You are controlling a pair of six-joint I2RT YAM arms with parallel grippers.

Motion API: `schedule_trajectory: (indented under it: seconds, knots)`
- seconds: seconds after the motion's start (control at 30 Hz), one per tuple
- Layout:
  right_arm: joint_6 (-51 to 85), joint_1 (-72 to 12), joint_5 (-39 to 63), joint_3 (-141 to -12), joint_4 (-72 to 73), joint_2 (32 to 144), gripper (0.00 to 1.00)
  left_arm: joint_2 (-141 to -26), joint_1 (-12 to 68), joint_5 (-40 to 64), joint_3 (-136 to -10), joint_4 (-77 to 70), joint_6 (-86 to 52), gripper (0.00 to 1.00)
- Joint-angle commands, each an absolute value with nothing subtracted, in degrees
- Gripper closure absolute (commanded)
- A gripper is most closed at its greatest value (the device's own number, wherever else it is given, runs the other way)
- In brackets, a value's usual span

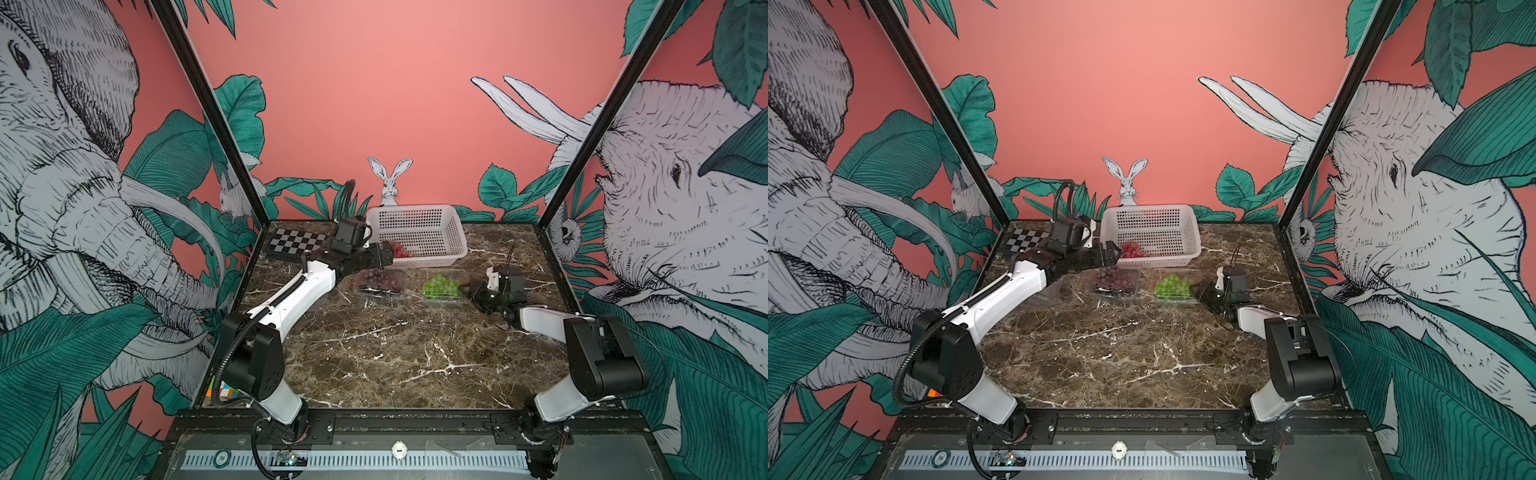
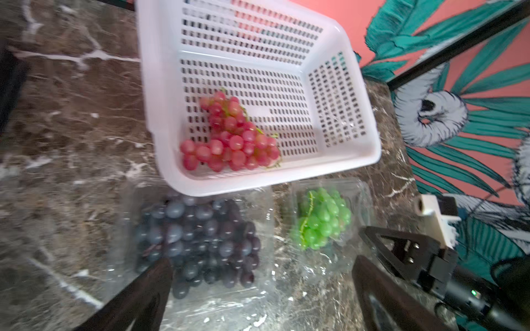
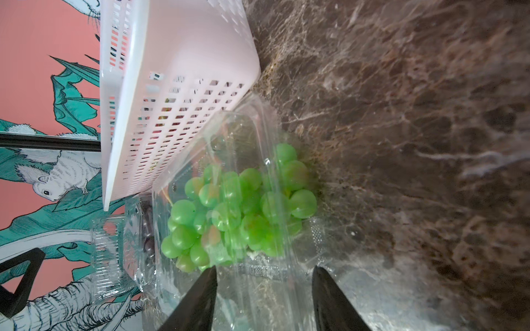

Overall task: Pack grapes into containers
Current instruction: Adjust the packing box at the center of the board.

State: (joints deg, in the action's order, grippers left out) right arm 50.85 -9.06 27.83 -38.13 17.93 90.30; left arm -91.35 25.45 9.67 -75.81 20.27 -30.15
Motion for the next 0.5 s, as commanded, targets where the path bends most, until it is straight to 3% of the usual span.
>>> schedule_trajectory:
  seconds: [0.0, 0.47]
  knots:
    - [50.8, -10.3, 26.6, -39.4, 17.8, 91.3, 0.48, -91.9, 23.8, 10.5, -73.2, 22.4, -28.9, 0.01]
    - [51.2, -13.7, 25.3, -43.1, 18.1, 96.0, 0.48, -96.7, 23.5, 16.3, -67.9, 14.1, -34.3, 0.01]
